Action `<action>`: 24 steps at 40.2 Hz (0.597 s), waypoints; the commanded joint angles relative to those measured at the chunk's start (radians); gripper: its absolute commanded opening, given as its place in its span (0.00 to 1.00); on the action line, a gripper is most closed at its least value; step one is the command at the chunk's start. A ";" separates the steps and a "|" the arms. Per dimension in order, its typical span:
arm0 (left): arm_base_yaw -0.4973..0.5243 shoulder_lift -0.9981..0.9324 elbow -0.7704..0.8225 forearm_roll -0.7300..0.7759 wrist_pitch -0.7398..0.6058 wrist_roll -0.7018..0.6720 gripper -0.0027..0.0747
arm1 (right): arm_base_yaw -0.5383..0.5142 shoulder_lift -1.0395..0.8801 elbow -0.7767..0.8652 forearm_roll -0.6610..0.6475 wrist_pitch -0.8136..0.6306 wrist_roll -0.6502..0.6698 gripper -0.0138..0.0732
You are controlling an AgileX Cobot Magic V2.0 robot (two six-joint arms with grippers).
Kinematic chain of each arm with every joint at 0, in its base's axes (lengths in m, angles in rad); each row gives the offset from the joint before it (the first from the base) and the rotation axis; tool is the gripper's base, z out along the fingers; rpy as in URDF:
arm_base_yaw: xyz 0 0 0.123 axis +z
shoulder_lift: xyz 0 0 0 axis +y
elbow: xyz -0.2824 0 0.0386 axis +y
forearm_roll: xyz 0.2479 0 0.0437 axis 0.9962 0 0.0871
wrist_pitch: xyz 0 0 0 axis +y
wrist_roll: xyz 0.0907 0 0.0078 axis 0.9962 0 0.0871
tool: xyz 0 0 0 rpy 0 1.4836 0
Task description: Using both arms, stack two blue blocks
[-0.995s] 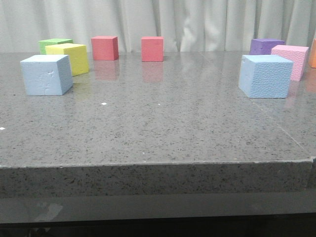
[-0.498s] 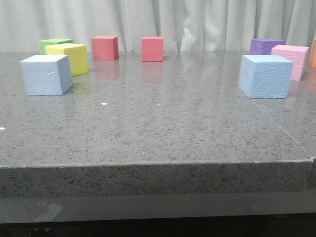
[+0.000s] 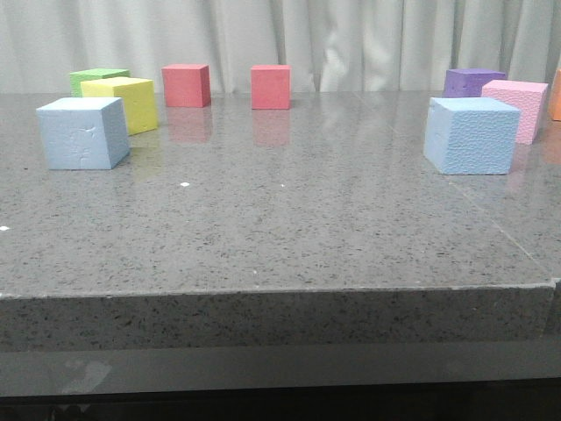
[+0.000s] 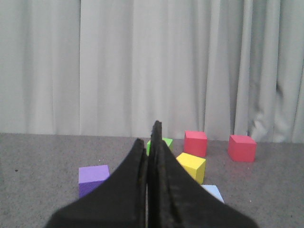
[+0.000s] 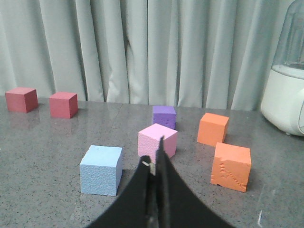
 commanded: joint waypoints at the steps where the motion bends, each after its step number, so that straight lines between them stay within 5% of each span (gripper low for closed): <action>1: -0.007 0.095 -0.114 -0.009 0.048 -0.001 0.01 | -0.002 0.095 -0.100 0.002 0.000 -0.005 0.08; 24: -0.007 0.311 -0.130 -0.009 0.072 -0.001 0.01 | -0.002 0.293 -0.155 0.002 0.046 -0.005 0.08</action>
